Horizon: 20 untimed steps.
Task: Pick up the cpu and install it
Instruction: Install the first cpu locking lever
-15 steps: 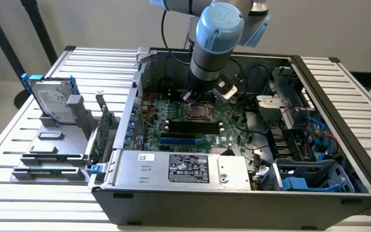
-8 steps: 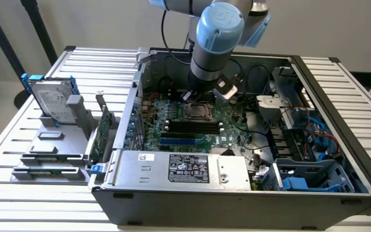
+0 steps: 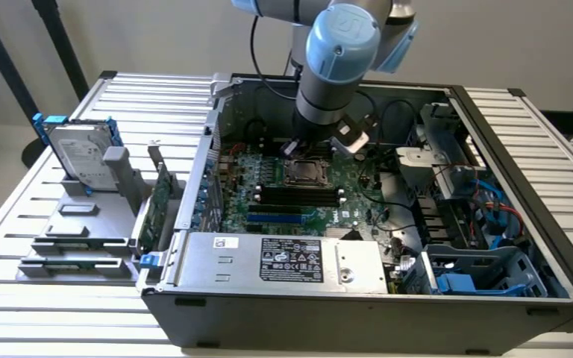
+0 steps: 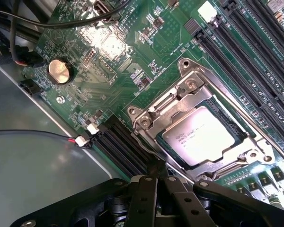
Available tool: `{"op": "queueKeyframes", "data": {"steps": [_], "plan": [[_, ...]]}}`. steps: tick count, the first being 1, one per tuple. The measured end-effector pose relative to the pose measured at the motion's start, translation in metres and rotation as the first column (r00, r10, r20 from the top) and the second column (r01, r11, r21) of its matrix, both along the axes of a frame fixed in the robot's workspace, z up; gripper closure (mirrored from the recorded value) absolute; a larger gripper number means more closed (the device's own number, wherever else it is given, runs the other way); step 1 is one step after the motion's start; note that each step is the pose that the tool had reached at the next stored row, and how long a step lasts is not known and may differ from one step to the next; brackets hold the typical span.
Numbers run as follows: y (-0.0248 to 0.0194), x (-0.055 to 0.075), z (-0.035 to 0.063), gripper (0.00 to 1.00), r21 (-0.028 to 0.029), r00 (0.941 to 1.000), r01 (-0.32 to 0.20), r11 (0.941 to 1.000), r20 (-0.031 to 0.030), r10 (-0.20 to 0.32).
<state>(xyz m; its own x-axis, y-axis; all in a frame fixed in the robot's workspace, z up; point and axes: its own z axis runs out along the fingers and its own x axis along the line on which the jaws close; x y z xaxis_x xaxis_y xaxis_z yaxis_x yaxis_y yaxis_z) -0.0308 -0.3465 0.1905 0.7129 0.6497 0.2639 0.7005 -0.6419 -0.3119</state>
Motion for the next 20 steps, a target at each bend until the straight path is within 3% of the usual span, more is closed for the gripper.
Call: {"op": "queueKeyframes", "data": {"steps": [20], "plan": [[0.0000,0.0039,-0.0015,0.89,-0.0035,1.0000,-0.001,1.0000,0.0000,0.001]]}}
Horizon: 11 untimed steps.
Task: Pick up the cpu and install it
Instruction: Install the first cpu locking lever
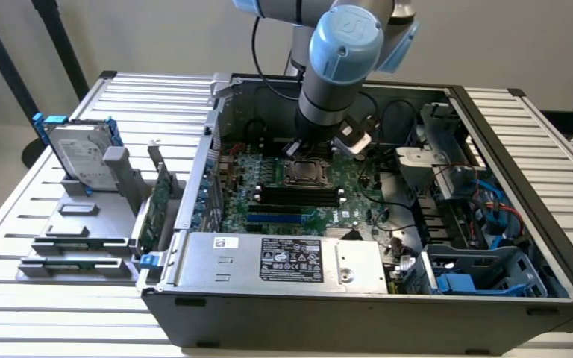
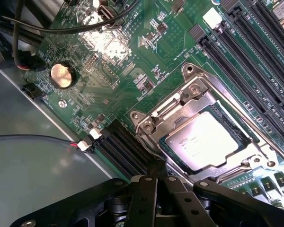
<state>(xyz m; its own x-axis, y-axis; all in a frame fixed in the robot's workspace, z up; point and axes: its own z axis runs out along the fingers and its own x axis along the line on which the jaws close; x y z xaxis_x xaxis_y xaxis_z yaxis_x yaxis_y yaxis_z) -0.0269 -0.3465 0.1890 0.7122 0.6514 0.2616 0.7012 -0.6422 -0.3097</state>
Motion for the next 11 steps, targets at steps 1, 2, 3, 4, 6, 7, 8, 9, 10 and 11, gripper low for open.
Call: {"op": "queueKeyframes", "data": {"steps": [1,2,3,4,6,7,8,9,10,11], "plan": [[0.0000,0.0000,0.0000,0.89,-0.0002,1.0000,0.000,1.0000,0.0000,0.000],[0.0000,0.0001,0.0000,0.89,-0.0004,1.0000,0.000,1.0000,0.0001,0.000],[0.0000,0.0001,-0.0001,0.89,-0.0005,1.0000,-0.001,1.0000,0.0001,0.001],[0.0000,0.0001,0.0000,0.89,-0.0007,1.0000,-0.001,1.0000,0.0001,0.001],[-0.0001,0.0001,0.0000,0.89,-0.0010,1.0000,-0.001,1.0000,0.0000,0.001],[-0.0002,0.0002,0.0000,0.89,-0.0012,1.0000,-0.001,1.0000,0.0000,0.001],[-0.0003,0.0001,0.0000,0.89,-0.0011,1.0000,-0.001,1.0000,0.0001,0.001],[-0.0004,0.0001,-0.0001,0.89,-0.0010,1.0000,-0.001,1.0000,0.0001,0.001],[-0.0005,0.0001,0.0000,0.89,-0.0013,1.0000,-0.001,1.0000,0.0001,0.001],[-0.0007,0.0002,0.0000,0.89,-0.0014,1.0000,-0.001,1.0000,0.0000,0.001]]}}
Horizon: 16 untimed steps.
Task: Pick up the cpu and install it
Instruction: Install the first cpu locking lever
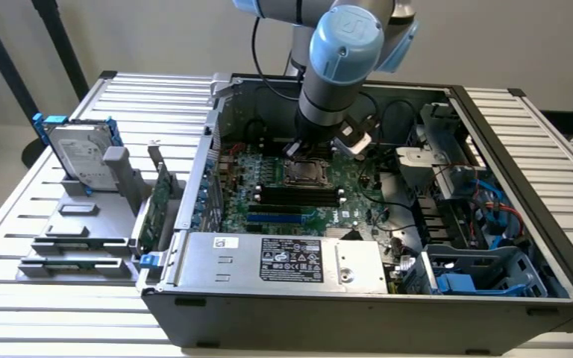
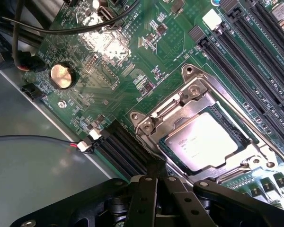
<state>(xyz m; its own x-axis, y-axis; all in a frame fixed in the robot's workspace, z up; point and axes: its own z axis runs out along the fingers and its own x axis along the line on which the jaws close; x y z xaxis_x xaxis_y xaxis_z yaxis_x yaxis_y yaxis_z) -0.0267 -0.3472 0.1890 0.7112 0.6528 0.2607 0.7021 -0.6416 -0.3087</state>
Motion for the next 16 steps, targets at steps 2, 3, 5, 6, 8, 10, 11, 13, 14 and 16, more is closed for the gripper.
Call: {"op": "queueKeyframes", "data": {"steps": [2,3,5,6,8,10,11,13,14,16], "plan": [[-0.0004,0.0000,0.0001,0.89,-0.0008,1.0000,0.000,1.0000,0.0000,0.000],[-0.0005,0.0001,0.0001,0.89,-0.0008,1.0000,0.000,1.0000,-0.0001,0.000],[-0.0006,0.0001,0.0000,0.89,-0.0009,1.0000,0.000,1.0000,-0.0001,0.000],[-0.0006,0.0002,0.0001,0.89,-0.0010,1.0000,0.000,1.0000,-0.0001,0.000],[-0.0006,0.0006,0.0000,0.89,-0.0010,1.0000,0.000,1.0000,-0.0001,0.000],[-0.0007,0.0012,0.0000,0.89,-0.0009,1.0000,-0.001,1.0000,0.0000,0.001],[-0.0007,0.0016,0.0000,0.89,-0.0009,1.0000,-0.001,1.0000,0.0000,0.001],[-0.0007,0.0024,0.0000,0.89,-0.0010,1.0000,-0.001,1.0000,-0.0001,0.001],[-0.0007,0.0028,0.0000,0.89,-0.0011,1.0000,-0.001,1.0000,-0.0001,0.001],[-0.0007,0.0039,0.0000,0.89,-0.0010,1.0000,-0.002,1.0000,-0.0001,0.002]]}}
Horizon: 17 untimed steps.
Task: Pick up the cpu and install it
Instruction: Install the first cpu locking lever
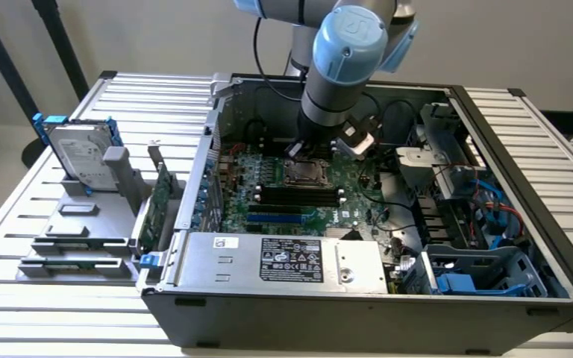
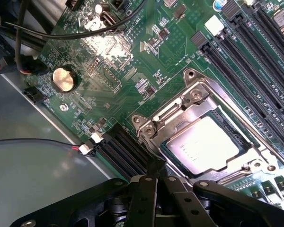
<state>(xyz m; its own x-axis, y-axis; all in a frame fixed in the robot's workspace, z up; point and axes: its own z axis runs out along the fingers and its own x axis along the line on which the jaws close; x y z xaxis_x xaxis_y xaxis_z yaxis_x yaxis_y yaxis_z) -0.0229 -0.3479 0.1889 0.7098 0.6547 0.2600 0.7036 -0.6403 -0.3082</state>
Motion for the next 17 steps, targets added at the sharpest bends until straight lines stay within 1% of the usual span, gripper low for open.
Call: {"op": "queueKeyframes", "data": {"steps": [17], "plan": [[0.0000,0.0082,-0.0010,0.89,0.0000,0.9999,-0.016,0.9999,0.0005,0.016]]}}
